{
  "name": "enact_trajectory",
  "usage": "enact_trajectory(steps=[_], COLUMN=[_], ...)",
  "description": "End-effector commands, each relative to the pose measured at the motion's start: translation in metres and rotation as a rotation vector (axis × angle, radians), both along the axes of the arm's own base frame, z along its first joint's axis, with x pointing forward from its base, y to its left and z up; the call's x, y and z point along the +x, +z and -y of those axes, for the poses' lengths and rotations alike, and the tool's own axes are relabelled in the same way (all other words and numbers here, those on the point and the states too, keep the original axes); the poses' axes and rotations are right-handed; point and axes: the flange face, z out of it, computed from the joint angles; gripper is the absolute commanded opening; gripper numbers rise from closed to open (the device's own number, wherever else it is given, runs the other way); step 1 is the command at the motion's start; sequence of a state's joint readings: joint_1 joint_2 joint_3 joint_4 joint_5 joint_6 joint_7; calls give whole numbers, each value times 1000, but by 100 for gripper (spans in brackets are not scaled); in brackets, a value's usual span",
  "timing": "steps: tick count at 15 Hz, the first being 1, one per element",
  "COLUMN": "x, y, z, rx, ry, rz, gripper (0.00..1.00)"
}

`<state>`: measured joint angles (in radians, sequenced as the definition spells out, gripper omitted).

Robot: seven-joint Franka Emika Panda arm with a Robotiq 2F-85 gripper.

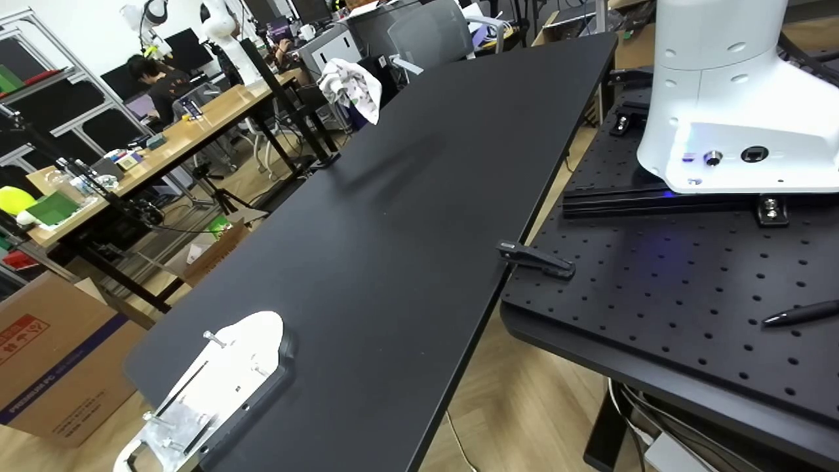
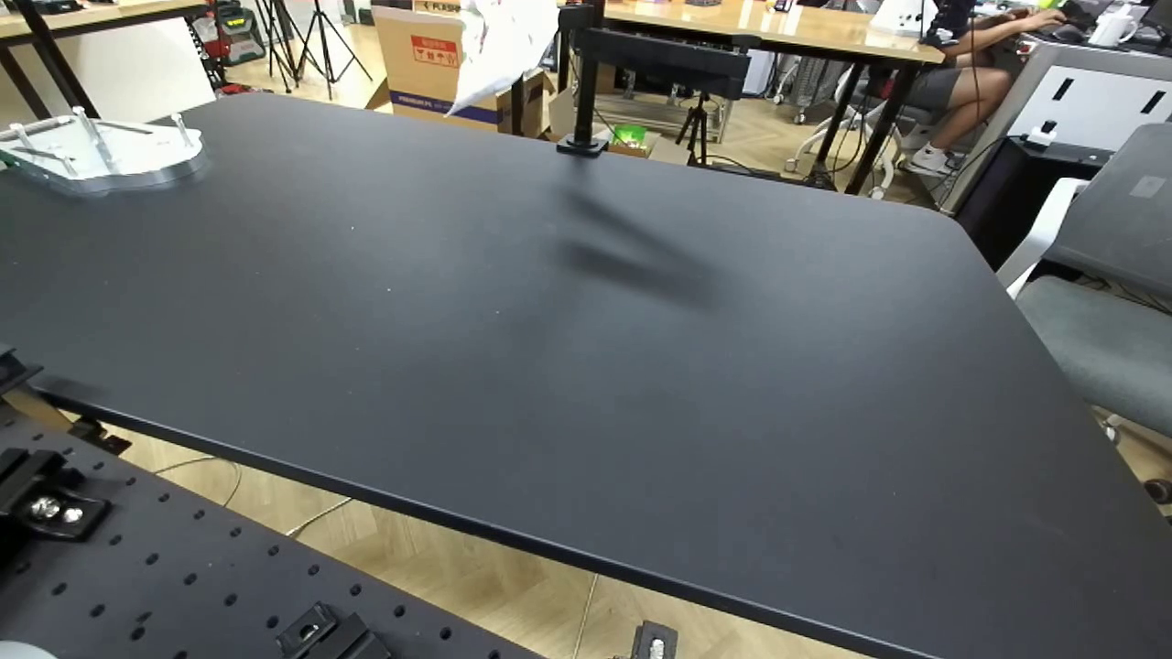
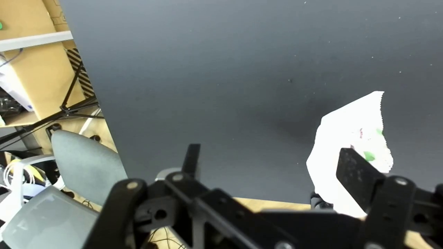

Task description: Unhang the cloth and put it on the table

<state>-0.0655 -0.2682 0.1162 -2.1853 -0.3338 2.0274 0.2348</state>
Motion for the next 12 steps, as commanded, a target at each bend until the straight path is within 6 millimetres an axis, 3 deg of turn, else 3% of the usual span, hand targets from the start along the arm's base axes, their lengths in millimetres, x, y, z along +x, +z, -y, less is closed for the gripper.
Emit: enact_trajectory(steps=[1, 7, 12], x=[5, 53, 89], y=[-5, -38, -70], z=[6, 22, -5], rx=[30, 175, 265], ry=[3, 153, 310], rz=[2, -59, -169], gripper=[100, 100, 100])
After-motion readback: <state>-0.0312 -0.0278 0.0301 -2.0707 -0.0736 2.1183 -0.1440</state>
